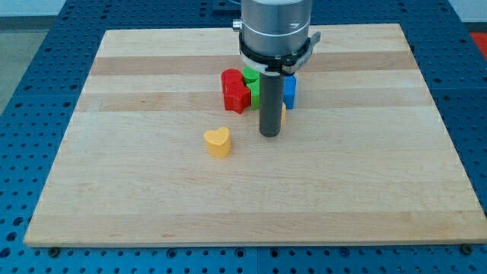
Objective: Move the yellow heart close to the yellow hexagon
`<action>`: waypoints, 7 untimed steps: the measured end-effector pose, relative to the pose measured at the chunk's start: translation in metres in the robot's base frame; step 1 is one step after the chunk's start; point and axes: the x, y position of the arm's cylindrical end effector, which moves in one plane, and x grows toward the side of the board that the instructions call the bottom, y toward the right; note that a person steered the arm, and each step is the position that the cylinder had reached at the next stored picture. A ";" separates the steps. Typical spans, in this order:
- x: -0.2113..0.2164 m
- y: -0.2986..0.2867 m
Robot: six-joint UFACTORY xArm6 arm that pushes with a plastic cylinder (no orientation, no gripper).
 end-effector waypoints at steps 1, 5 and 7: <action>0.017 0.000; 0.074 -0.113; 0.029 -0.095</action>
